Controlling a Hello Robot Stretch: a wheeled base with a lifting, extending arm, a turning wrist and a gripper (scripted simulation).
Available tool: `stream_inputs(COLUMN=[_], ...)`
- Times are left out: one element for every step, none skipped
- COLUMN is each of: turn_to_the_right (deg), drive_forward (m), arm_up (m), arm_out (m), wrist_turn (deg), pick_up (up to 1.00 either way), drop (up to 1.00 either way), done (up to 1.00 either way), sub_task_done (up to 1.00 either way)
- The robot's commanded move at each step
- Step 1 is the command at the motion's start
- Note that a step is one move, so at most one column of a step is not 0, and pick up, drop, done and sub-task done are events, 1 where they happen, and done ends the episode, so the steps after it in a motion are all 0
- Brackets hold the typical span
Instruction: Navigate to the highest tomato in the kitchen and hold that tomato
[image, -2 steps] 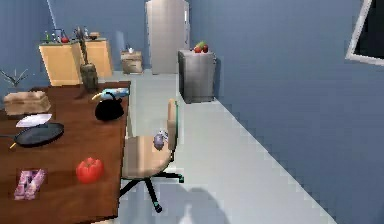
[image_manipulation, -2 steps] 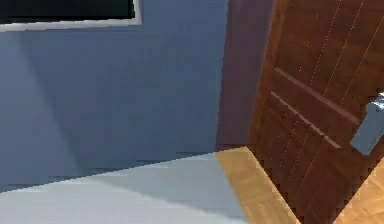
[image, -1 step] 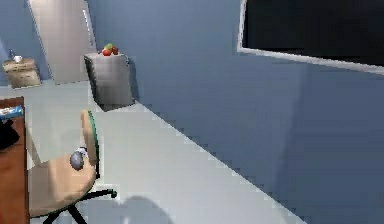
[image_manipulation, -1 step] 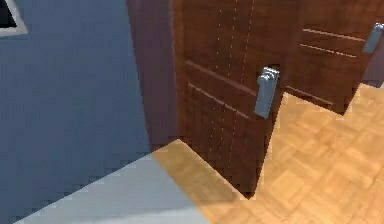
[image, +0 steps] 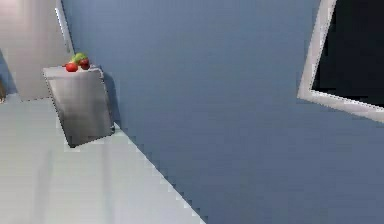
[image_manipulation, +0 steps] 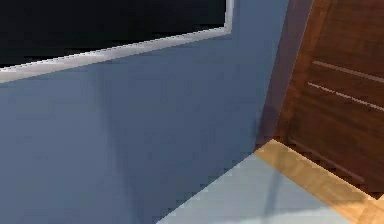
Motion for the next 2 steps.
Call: stream_inputs(turn_to_the_right=[6.0, 0.0], drive_forward=[0.0, 0.35], arm_up=[0.0, 0.0], arm_out=[0.0, 0.0], wrist_turn=[0.0, 0.0], pick_up=[0.0, 0.0], drop=[0.0, 0.0], done=[0.0, 0.0], sub_task_done=[0.0, 0.0])
